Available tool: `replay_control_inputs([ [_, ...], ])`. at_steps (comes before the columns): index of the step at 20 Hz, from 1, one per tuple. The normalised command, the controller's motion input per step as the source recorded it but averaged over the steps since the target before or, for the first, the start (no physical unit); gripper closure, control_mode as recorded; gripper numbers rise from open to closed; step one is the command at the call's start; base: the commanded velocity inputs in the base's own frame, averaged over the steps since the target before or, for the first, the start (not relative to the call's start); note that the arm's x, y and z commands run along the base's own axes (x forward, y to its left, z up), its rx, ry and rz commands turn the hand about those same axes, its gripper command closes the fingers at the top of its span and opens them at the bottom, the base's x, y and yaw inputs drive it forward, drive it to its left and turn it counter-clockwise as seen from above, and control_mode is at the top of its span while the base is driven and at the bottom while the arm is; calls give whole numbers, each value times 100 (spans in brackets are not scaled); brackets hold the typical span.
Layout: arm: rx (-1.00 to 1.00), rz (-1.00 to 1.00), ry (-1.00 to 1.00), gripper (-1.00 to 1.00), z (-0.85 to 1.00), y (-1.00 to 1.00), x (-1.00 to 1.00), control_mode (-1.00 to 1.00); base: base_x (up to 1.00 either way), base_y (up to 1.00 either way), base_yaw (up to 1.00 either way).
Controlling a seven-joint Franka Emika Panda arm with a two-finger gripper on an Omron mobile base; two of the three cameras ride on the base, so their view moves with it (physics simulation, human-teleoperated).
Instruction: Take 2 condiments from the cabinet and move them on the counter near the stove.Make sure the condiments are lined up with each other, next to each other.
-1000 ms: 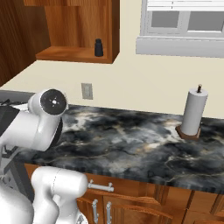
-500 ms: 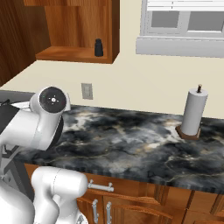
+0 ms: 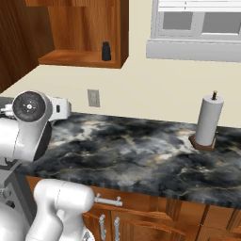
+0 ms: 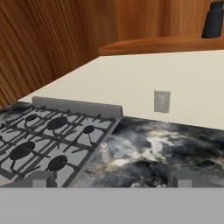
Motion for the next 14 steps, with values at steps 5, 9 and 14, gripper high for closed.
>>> replay_control_inputs([
  [5, 0, -23, 0, -100, 35, 0, 0, -100, 0, 0, 0],
  [9, 0, -21, 0, -100, 37, 0, 0, -100, 0, 0, 0],
  [14, 0, -18, 0, -100, 30, -3, 0, -100, 0, 0, 0],
])
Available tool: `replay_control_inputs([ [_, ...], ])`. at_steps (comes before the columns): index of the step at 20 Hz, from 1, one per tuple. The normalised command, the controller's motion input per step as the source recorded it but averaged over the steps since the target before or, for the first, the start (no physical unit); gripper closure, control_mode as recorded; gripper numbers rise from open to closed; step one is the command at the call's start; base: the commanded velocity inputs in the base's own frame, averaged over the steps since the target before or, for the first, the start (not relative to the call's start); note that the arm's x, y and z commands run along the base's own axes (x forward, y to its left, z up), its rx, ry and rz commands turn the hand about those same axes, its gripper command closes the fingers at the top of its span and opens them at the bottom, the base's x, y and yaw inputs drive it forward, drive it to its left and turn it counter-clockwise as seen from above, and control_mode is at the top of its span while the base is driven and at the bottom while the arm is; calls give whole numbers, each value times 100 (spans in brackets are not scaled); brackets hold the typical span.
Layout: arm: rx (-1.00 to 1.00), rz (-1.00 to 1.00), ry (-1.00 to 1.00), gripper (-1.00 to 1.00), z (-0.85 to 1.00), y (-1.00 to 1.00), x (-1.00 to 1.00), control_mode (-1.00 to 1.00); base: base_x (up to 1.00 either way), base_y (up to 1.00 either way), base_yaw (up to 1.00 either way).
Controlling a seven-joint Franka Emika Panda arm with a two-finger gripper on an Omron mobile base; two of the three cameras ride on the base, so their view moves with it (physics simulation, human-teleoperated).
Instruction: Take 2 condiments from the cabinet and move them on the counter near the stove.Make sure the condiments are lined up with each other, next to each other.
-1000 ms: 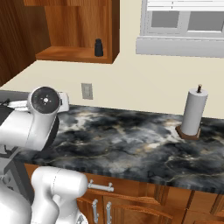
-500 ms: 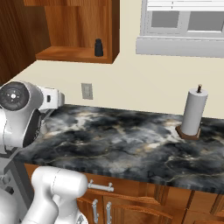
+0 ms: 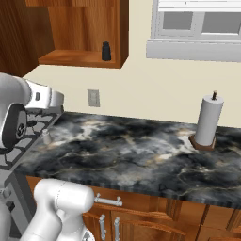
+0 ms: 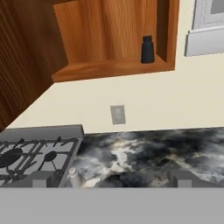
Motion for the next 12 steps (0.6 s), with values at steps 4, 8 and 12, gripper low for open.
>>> replay_control_inputs([
  [4, 0, -17, 0, -100, 21, -4, 0, -100, 0, 0, 0],
  [8, 0, -16, 0, -100, 14, -8, 0, -100, 0, 0, 0],
  [12, 0, -13, 0, -100, 16, -12, 2, -100, 0, 0, 0],
])
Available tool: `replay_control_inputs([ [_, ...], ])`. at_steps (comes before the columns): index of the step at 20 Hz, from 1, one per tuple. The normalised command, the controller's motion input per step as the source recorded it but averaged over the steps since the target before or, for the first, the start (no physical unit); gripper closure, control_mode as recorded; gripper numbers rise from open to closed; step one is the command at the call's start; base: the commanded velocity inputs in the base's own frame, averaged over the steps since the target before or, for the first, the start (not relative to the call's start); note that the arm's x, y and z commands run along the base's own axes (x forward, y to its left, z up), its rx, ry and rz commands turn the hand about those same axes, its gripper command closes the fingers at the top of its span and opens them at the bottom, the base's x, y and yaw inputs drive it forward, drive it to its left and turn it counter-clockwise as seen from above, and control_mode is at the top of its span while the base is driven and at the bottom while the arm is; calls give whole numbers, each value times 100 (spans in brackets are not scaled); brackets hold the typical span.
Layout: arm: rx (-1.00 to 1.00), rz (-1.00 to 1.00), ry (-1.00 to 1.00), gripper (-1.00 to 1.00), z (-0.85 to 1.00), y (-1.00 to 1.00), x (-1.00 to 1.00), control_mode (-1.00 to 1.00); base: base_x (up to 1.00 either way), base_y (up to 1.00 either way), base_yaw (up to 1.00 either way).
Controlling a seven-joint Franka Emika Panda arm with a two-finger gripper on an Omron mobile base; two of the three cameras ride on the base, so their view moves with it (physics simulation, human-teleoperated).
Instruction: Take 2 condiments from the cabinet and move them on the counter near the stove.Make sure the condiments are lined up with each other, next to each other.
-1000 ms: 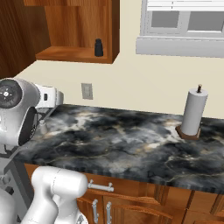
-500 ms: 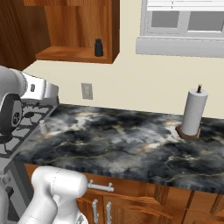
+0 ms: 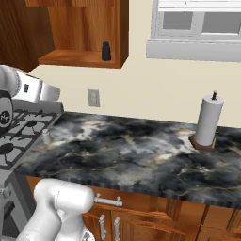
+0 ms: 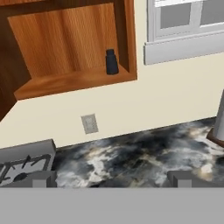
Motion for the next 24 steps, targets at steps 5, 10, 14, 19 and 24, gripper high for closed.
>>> replay_control_inputs([
  [5, 0, -5, 1, -100, 15, -14, 22, -100, 0, 0, 0],
  [10, 0, -2, 4, -100, 4, -9, 37, -100, 0, 0, 0],
  [14, 0, 0, 10, -100, 0, -8, 58, -100, 0, 0, 0],
  [19, 0, 0, 5, -100, 0, -2, 50, -100, 0, 0, 0],
  [24, 0, 0, 0, -100, 2, 0, 34, -100, 0, 0, 0],
])
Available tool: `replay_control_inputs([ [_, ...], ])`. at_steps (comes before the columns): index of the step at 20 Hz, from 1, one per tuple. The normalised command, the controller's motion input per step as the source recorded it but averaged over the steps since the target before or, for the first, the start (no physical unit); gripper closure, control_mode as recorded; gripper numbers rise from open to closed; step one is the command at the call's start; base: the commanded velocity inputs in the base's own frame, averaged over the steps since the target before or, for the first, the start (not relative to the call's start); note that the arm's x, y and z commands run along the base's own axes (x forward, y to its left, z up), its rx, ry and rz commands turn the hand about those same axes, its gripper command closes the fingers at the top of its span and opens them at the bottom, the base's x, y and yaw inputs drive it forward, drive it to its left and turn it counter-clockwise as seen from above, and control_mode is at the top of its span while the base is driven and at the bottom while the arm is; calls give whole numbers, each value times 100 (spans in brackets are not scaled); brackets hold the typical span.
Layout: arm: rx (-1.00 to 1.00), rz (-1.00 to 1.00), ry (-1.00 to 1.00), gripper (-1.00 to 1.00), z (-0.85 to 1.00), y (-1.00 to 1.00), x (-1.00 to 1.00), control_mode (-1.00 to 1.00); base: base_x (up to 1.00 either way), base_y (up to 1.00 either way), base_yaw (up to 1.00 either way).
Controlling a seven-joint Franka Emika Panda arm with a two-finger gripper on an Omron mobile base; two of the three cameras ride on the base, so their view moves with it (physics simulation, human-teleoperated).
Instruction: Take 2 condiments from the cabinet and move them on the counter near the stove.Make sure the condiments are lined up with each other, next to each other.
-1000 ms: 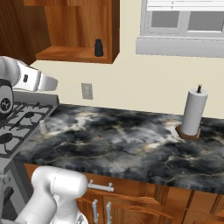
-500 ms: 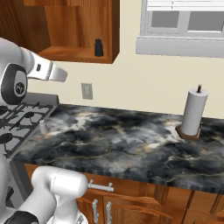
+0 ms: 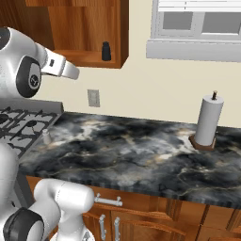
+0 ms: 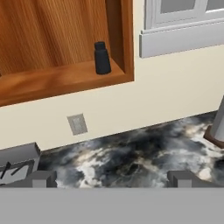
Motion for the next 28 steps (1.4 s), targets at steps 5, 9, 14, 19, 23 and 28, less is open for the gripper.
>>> replay_control_inputs([
  [5, -4, 0, -4, -100, 2, 0, 27, -100, 0, 0, 0],
  [9, -7, 0, -8, -100, 0, 0, 26, -100, 0, 0, 0],
  [14, -7, 0, -1, -100, 0, 0, 27, -100, 0, 0, 0],
  [19, -4, -1, 0, -100, 3, 0, 23, -100, 0, 0, 0],
  [23, -3, -3, 0, -100, 5, 0, 24, -100, 0, 0, 0],
  [28, -2, -5, 0, -100, 1, 0, 23, -100, 0, 0, 0],
])
